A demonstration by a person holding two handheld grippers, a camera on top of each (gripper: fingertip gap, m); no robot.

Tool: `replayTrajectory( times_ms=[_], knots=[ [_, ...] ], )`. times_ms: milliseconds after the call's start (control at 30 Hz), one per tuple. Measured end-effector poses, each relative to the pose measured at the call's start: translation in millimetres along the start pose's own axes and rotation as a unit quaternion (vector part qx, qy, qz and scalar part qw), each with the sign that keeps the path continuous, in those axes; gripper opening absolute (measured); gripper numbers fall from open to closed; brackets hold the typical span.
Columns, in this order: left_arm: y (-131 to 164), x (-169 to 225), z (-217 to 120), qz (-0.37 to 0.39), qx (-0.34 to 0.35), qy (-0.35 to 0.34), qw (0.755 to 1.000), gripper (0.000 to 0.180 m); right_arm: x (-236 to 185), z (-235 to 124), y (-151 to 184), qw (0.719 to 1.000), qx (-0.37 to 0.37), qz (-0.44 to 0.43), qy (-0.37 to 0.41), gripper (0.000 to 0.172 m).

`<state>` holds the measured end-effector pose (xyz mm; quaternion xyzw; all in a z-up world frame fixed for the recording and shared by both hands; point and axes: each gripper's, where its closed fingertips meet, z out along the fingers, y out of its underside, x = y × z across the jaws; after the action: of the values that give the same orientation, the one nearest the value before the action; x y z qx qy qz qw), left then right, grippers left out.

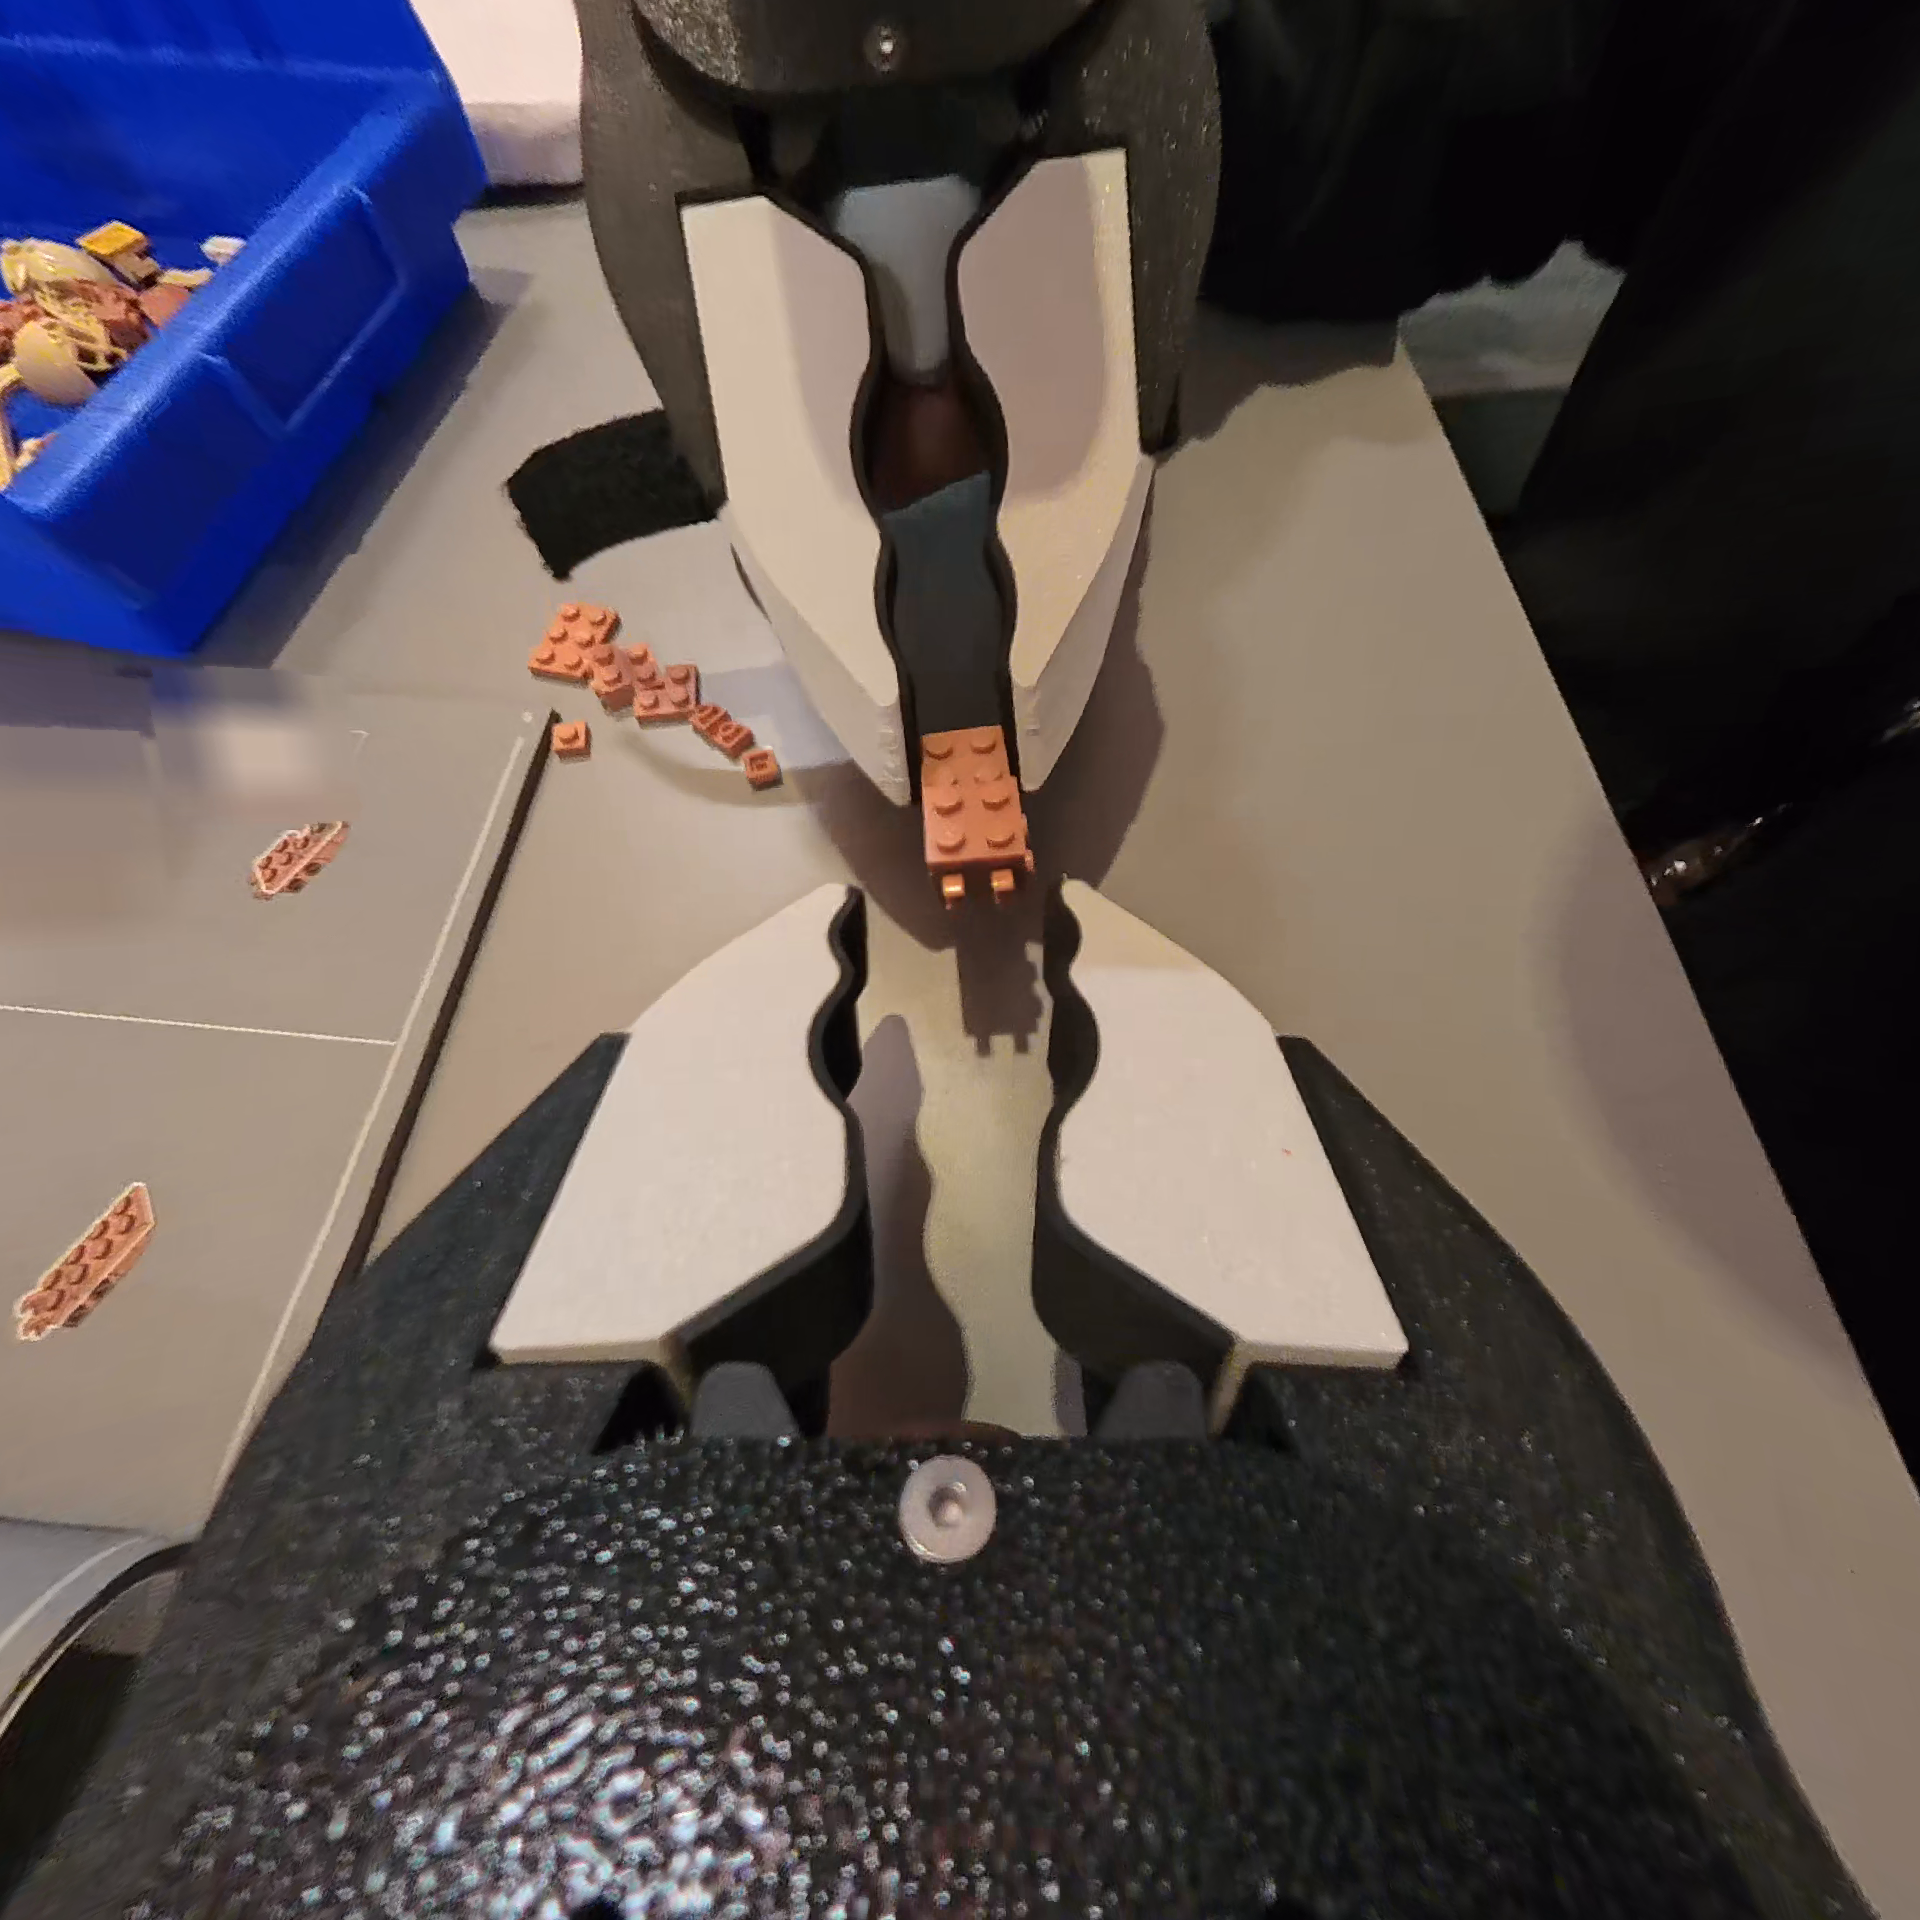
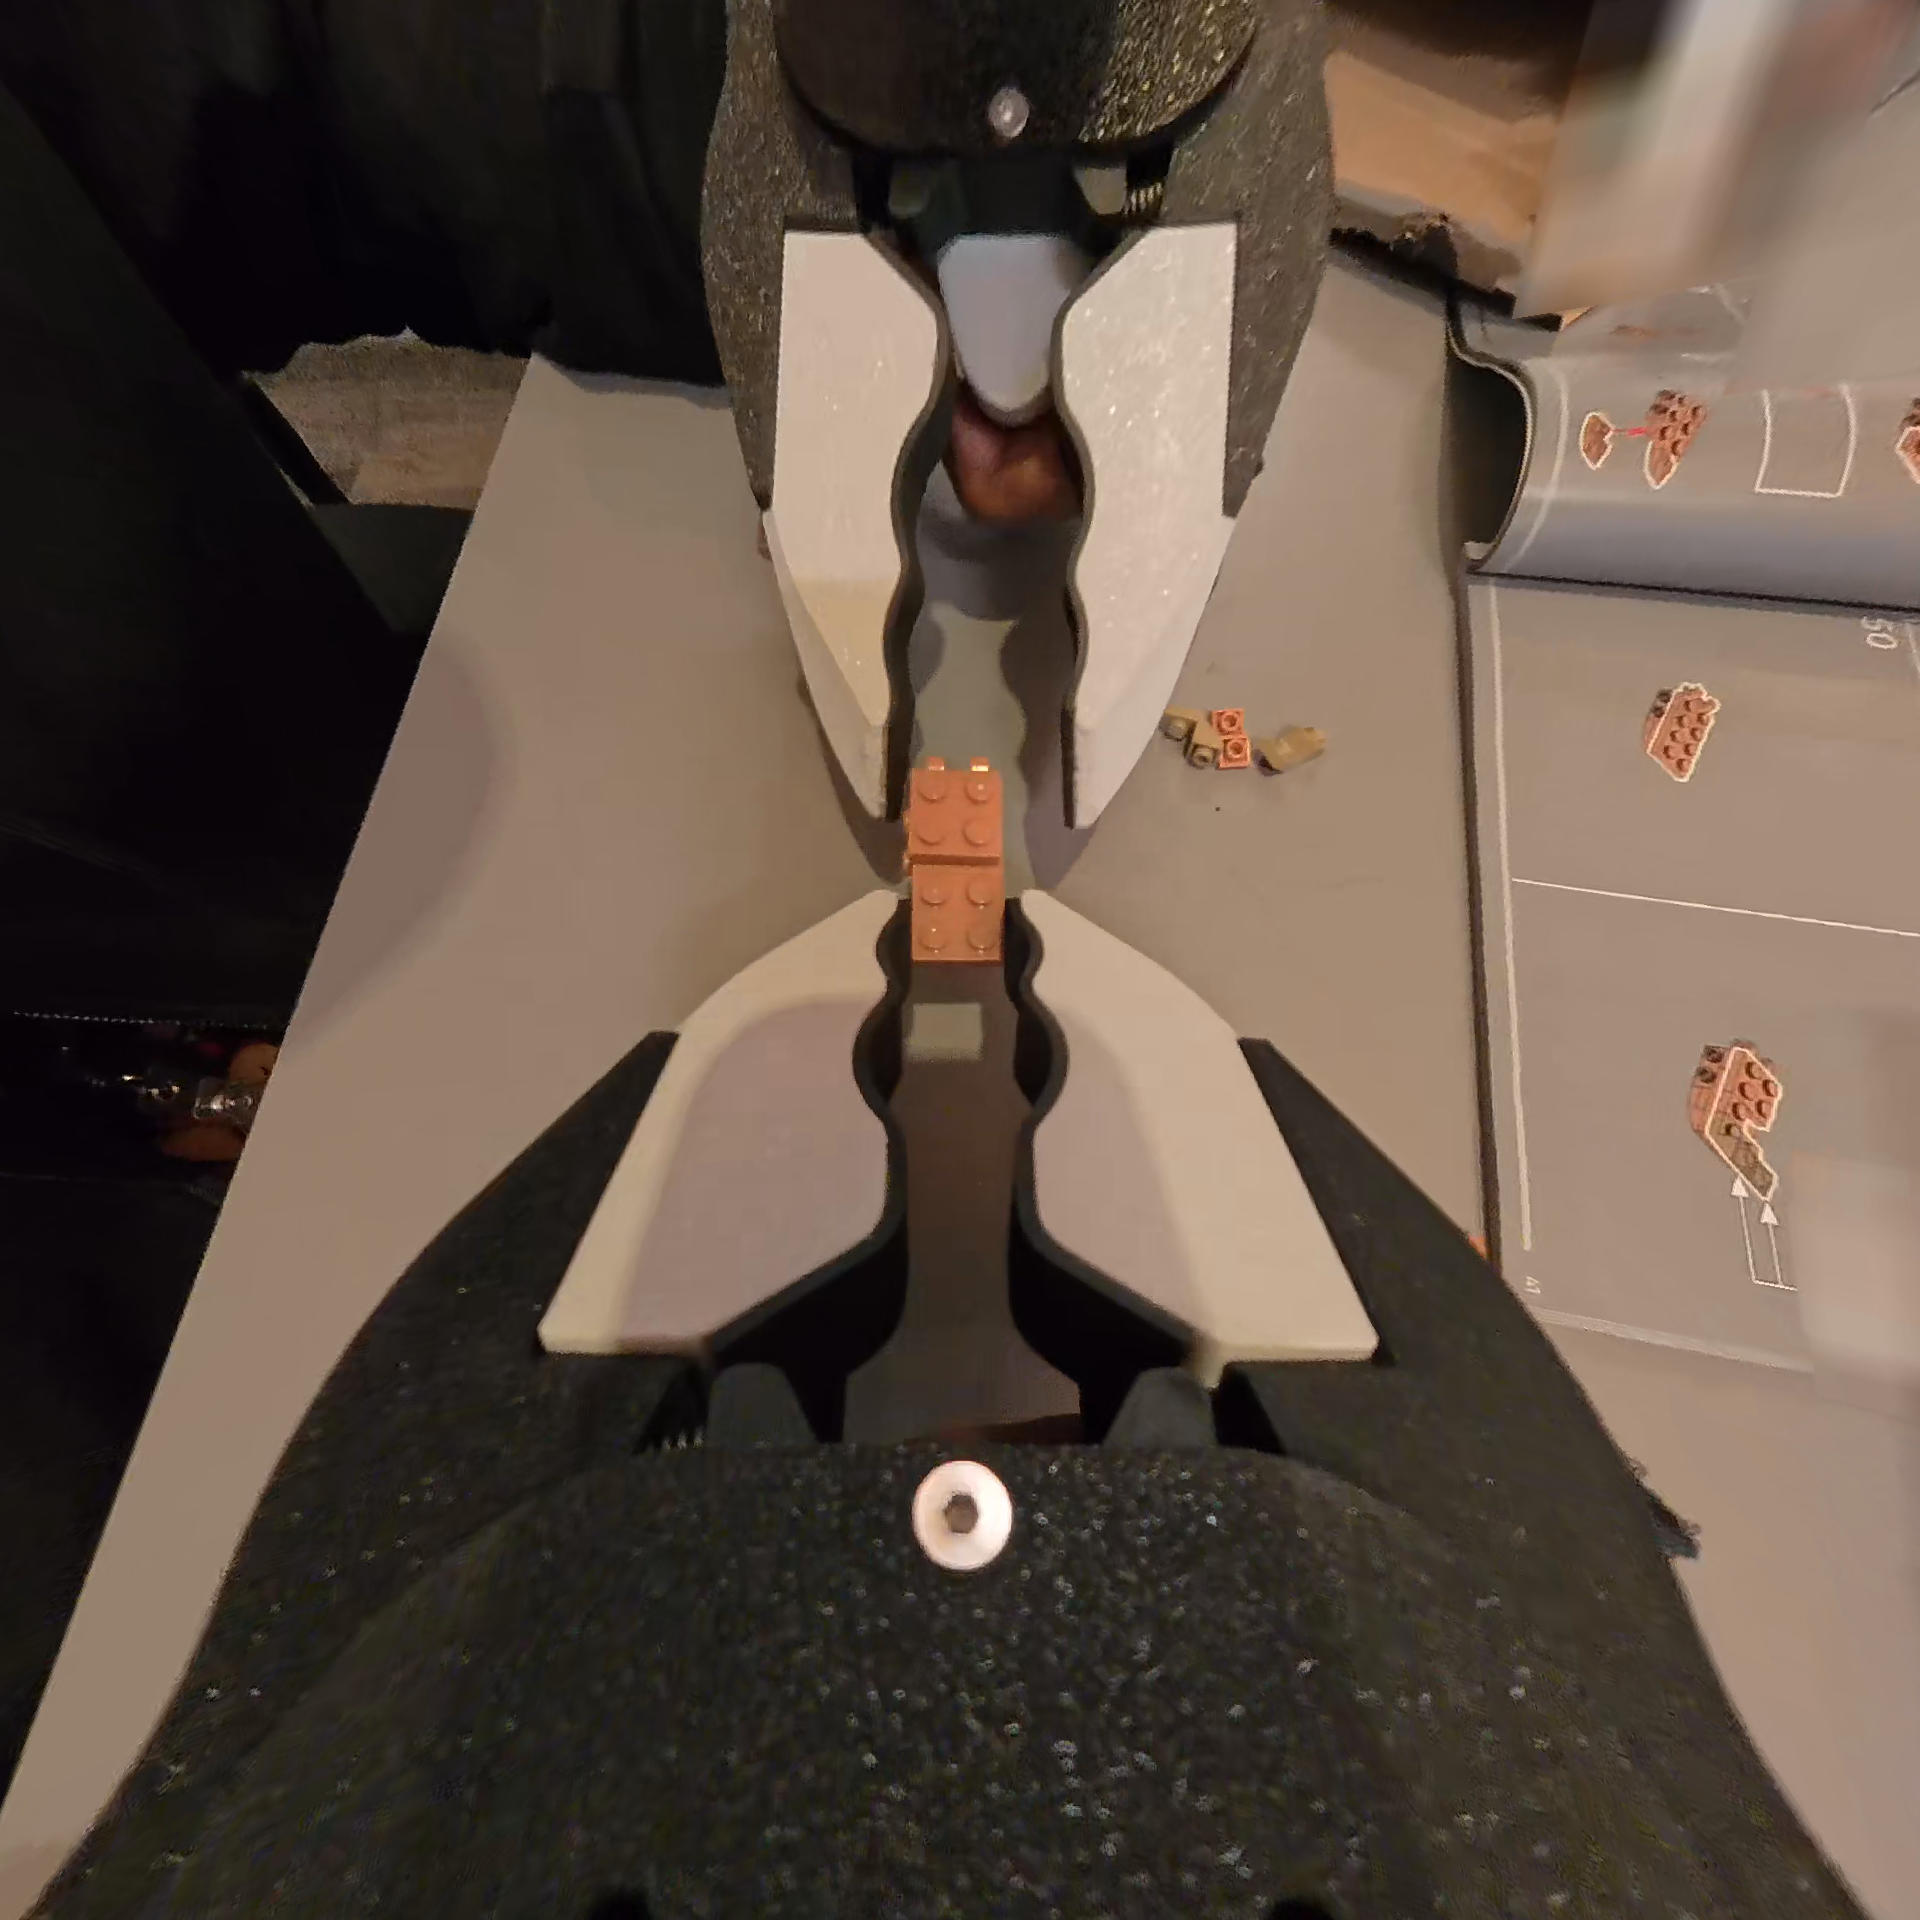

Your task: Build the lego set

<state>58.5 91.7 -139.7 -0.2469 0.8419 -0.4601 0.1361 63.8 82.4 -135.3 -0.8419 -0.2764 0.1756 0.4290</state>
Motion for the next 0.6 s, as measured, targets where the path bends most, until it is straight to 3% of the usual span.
replayTrajectory(
  times_ms=[600],
  knots=[
    [-7.7,4.1,6.0,0.002,0.036,0.016,0.999,0.018,-1.6,-3.2,-7.2,1.000,0.013,-0.001,0.004,0.016]
  ],
)
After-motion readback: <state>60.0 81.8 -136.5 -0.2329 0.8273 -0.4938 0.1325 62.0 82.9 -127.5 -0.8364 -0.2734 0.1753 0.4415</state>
